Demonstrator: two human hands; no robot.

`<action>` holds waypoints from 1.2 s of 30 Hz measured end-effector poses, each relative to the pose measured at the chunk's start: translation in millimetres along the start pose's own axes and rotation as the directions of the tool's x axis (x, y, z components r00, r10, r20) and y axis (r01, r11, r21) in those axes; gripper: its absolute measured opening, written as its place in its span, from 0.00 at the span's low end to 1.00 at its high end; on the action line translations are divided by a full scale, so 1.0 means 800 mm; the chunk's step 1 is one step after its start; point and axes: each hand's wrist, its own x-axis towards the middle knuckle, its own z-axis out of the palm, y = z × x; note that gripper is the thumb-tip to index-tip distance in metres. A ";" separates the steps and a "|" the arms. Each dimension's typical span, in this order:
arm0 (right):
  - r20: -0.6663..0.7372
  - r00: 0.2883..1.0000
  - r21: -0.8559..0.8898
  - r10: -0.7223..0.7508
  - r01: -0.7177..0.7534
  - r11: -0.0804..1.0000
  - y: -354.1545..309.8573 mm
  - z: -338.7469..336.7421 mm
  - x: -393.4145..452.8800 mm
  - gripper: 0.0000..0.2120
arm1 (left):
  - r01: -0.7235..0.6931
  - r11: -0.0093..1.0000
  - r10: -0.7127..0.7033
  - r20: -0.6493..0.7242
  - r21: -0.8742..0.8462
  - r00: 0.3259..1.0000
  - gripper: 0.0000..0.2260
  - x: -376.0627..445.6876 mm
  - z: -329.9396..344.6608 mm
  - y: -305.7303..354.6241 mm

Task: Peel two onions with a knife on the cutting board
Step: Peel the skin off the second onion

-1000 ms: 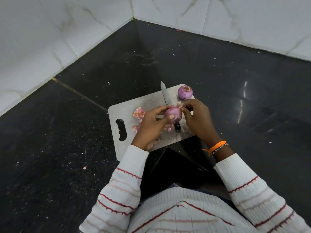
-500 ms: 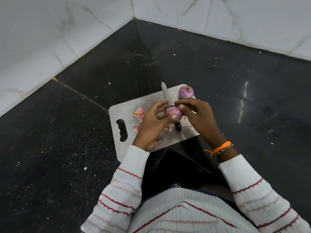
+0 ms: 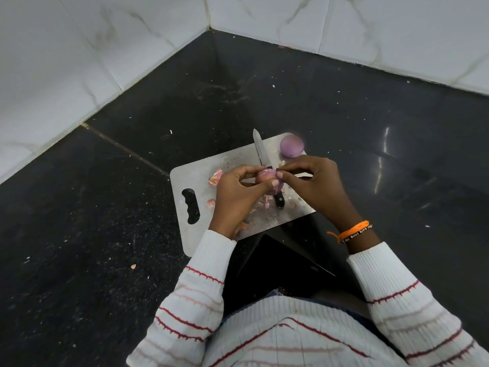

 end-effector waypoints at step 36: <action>0.060 0.998 -0.121 -0.008 0.015 0.993 -0.002 -0.004 0.009 0.03 | -0.070 0.991 0.076 -0.047 0.118 0.996 0.15 0.003 0.012 0.006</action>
